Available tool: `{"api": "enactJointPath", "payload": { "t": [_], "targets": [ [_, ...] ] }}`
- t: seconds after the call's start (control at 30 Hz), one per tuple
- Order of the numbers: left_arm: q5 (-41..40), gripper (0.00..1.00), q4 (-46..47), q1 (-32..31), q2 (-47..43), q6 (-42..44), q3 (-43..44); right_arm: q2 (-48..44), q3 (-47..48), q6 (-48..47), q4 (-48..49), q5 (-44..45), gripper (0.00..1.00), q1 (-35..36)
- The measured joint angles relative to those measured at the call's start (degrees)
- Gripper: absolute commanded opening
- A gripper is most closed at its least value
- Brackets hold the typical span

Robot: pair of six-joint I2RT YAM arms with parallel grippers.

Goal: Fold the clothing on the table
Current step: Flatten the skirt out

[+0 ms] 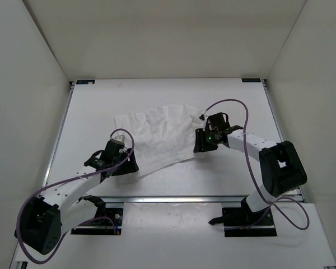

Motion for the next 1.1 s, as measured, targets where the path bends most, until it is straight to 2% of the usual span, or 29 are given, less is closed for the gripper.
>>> {"api": "enactJointPath", "payload": {
  "t": [0.07, 0.1, 0.27, 0.3, 0.4, 0.47, 0.5, 0.53, 0.57, 0.6, 0.77, 0.87, 1.0, 1.1],
  "targets": [
    [-0.3, 0.78, 0.0, -0.6, -0.7, -0.8, -1.0, 1.5, 0.0, 0.0, 0.5, 0.1, 0.38, 0.2],
    [-0.4, 0.77, 0.0, -0.7, -1.1, -1.2, -1.6, 2.3, 0.0, 0.0, 0.9, 0.1, 0.33, 0.2],
    [-0.6, 0.75, 1.0, -0.9, -2.3, -3.4, -4.2, 4.4, 0.0, 0.2, 1.6, -0.2, 0.22, 0.6],
    [-0.7, 0.75, 1.6, -1.2, -2.2, -3.9, -4.2, 4.4, 0.0, 0.3, 1.8, -0.4, 0.16, 0.7],
    [-0.5, 0.69, 3.6, -2.3, -0.9, -5.1, -4.3, 4.4, -0.1, 0.6, 2.4, -0.5, 0.11, 0.9],
    [-0.5, 0.60, 5.4, -3.1, 0.1, -6.3, -4.4, 4.4, -0.1, 0.6, 2.6, -0.5, 0.05, 0.9],
    [-0.4, 0.49, 6.2, -3.5, 0.6, -6.8, -4.6, 4.4, -0.2, 0.7, 2.8, -0.6, 0.00, 0.9],
    [-0.1, 0.33, 7.1, -3.7, 1.0, -7.4, -4.7, 4.4, -0.3, 0.7, 2.9, -0.7, 0.01, 0.9],
    [0.2, 0.10, 7.7, -4.0, 1.4, -8.0, -5.0, 4.4, -0.3, 0.8, 2.9, -0.7, 0.00, 0.9],
    [0.5, 0.00, 8.1, -4.2, 1.8, -8.3, -5.3, 4.4, -0.3, 0.9, 2.8, -0.9, 0.00, 0.9],
    [1.9, 0.00, 6.6, -3.1, 1.7, -7.8, -4.2, 1.9, 0.5, 1.5, -0.9, -1.8, 0.00, 0.9],
    [2.4, 0.00, 1.2, 1.0, 2.9, -4.9, 4.6, -0.5, 5.6, 1.6, -5.7, -2.1, 0.00, 0.9],
    [1.8, 0.00, -4.0, 4.9, 7.9, 0.2, 28.6, -7.6, 15.2, 1.8, -9.7, -2.3, 0.00, 0.4],
    [1.2, 0.00, -7.4, 5.6, 10.1, 3.0, 45.9, -14.5, 23.4, 2.2, -12.7, -2.8, 0.00, -1.2]
  ]
}}
